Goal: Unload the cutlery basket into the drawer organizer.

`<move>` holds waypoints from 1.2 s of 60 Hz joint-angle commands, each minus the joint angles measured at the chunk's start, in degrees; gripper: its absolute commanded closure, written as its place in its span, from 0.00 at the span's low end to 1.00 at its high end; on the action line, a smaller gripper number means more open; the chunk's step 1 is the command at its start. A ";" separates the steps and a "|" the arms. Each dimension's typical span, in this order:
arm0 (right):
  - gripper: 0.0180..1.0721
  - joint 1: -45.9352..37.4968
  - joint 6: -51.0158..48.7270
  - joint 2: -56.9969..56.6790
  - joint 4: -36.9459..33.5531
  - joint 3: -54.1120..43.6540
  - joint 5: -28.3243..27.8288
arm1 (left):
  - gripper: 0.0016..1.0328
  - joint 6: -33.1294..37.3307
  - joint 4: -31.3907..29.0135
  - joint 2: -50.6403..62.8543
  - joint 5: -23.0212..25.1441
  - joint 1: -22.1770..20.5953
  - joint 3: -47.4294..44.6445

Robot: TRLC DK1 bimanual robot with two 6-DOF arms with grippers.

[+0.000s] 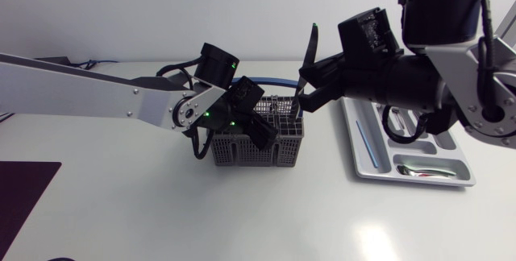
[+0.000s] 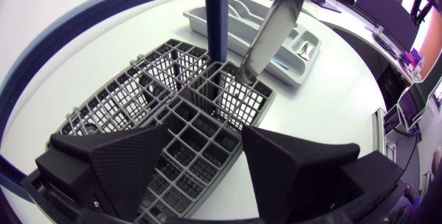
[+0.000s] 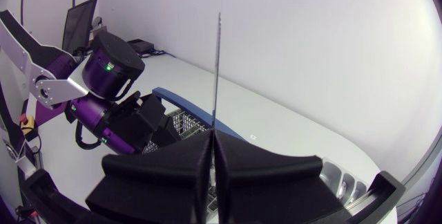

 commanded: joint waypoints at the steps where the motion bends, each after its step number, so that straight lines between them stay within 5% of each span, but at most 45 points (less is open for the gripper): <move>1: 0.95 -1.44 -0.84 -2.38 -1.36 2.77 -0.72 | 0.08 -0.59 -0.83 0.91 0.10 -0.55 1.10; 37: 0.95 -14.53 -2.25 -9.67 -17.71 6.02 -11.97 | 0.06 3.37 -8.30 -9.55 1.68 -5.20 3.74; 72: 0.95 -45.03 -16.22 6.24 -28.96 14.72 -19.09 | 0.06 5.21 -9.80 -9.38 1.68 -6.00 3.30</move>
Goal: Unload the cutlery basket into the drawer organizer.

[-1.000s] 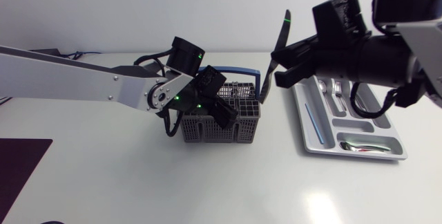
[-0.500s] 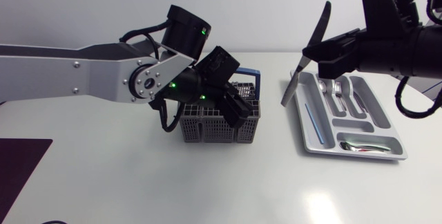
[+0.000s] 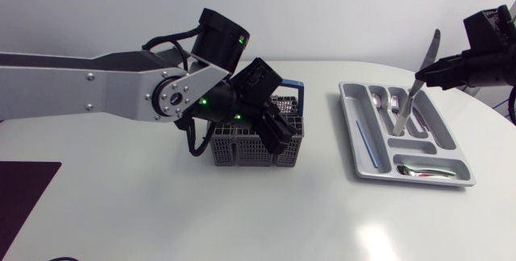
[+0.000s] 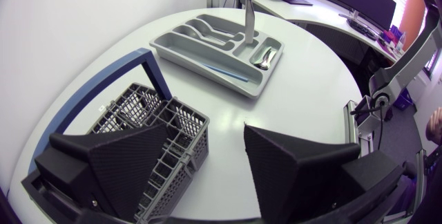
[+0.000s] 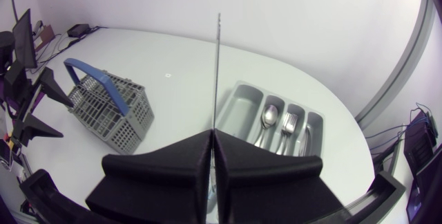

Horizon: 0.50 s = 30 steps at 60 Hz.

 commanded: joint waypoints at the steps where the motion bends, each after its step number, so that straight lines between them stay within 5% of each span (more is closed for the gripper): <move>1: 0.95 -3.53 -3.13 3.05 -0.94 3.21 -0.90 | 0.06 1.50 -0.66 -0.44 0.32 -0.20 0.88; 30: 0.95 -16.71 -9.37 18.25 -3.05 14.72 -1.17 | 0.06 2.11 -0.66 -1.05 0.24 -0.38 0.17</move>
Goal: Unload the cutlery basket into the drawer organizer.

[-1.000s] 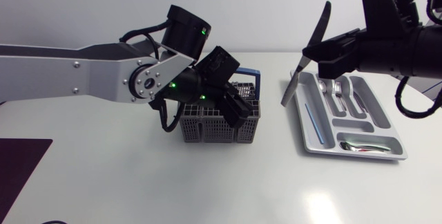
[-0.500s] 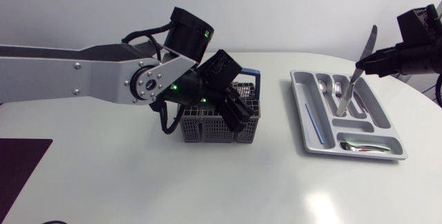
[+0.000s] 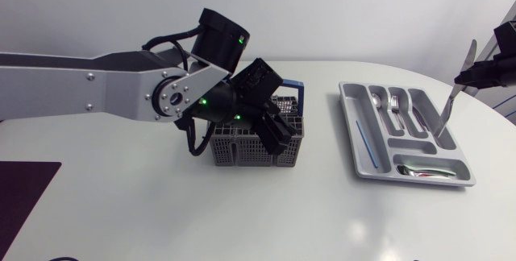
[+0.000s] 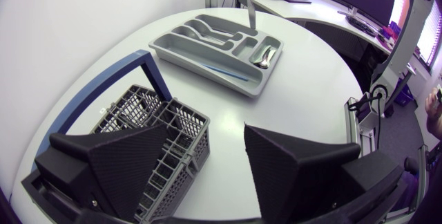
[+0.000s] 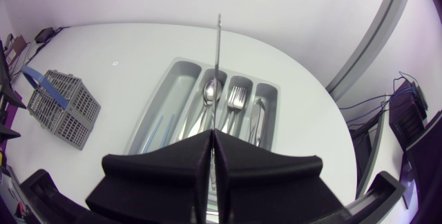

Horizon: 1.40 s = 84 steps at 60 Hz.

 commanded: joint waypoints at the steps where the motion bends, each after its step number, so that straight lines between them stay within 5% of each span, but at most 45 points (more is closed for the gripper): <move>1: 0.95 -1.63 -1.75 2.58 0.45 2.81 -0.34 | 0.06 0.87 -0.64 -1.05 0.26 -0.38 0.17; 37: 0.95 -7.87 -4.12 13.39 5.63 5.09 -2.01 | 0.06 0.87 -2.13 -1.32 -1.76 -2.49 1.58; 84: 0.95 -2.77 2.91 25.26 17.76 8.87 1.16 | 0.06 0.87 -3.28 -0.44 -3.52 -3.37 2.11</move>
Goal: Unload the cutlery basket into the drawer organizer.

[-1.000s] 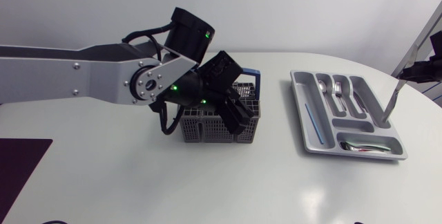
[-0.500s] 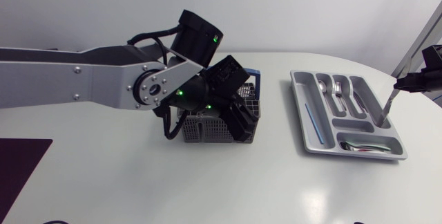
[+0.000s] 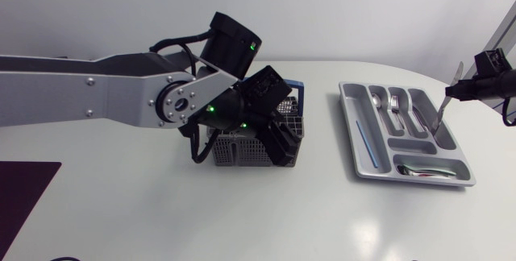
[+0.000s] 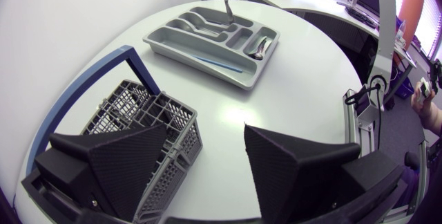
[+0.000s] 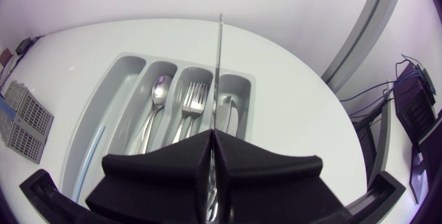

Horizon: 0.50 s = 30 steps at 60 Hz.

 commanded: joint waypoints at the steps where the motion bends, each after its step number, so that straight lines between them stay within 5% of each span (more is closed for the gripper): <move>1: 0.95 1.31 2.06 2.81 1.98 1.49 1.62 | 0.06 0.82 -0.48 -0.09 -0.29 -0.40 1.97; 30: 0.95 2.98 4.43 11.69 4.88 6.76 6.63 | 0.06 0.82 -1.01 -1.76 -0.37 -0.22 1.54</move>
